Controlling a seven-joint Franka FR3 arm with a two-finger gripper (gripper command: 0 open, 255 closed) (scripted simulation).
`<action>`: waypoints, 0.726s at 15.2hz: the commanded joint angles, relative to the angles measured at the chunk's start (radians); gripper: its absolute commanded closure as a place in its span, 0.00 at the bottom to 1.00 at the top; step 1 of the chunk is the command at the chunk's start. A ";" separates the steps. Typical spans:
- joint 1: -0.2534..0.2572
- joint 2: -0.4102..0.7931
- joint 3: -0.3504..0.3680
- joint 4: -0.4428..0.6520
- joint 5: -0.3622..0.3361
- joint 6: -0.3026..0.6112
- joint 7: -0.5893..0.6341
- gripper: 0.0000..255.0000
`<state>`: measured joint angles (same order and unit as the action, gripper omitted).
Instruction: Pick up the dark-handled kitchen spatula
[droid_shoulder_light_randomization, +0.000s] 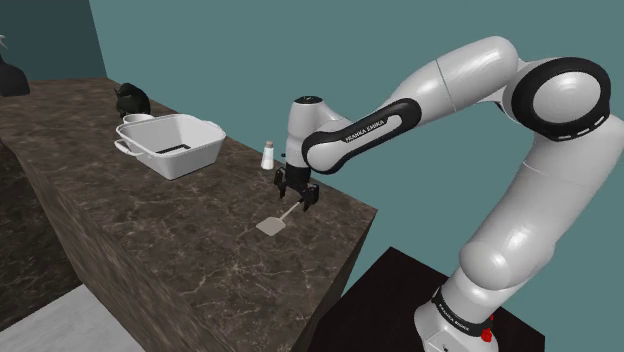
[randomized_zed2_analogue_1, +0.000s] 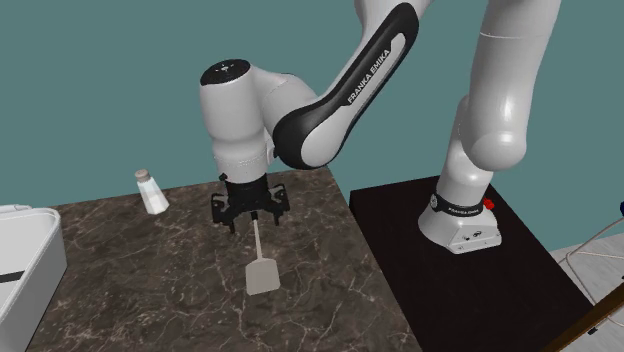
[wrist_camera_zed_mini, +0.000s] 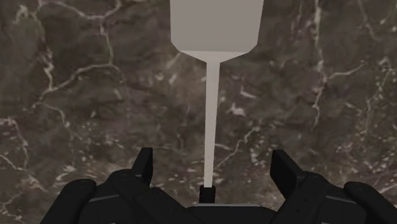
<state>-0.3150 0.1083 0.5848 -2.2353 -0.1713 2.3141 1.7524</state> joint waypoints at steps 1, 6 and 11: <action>0.002 0.014 -0.003 -0.010 -0.014 0.021 0.011 0.00; 0.002 0.014 -0.002 -0.010 -0.014 0.020 0.011 1.00; 0.002 0.013 -0.002 -0.010 -0.013 0.020 0.011 1.00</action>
<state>-0.3132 0.1215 0.5823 -2.2449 -0.1848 2.3343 1.7635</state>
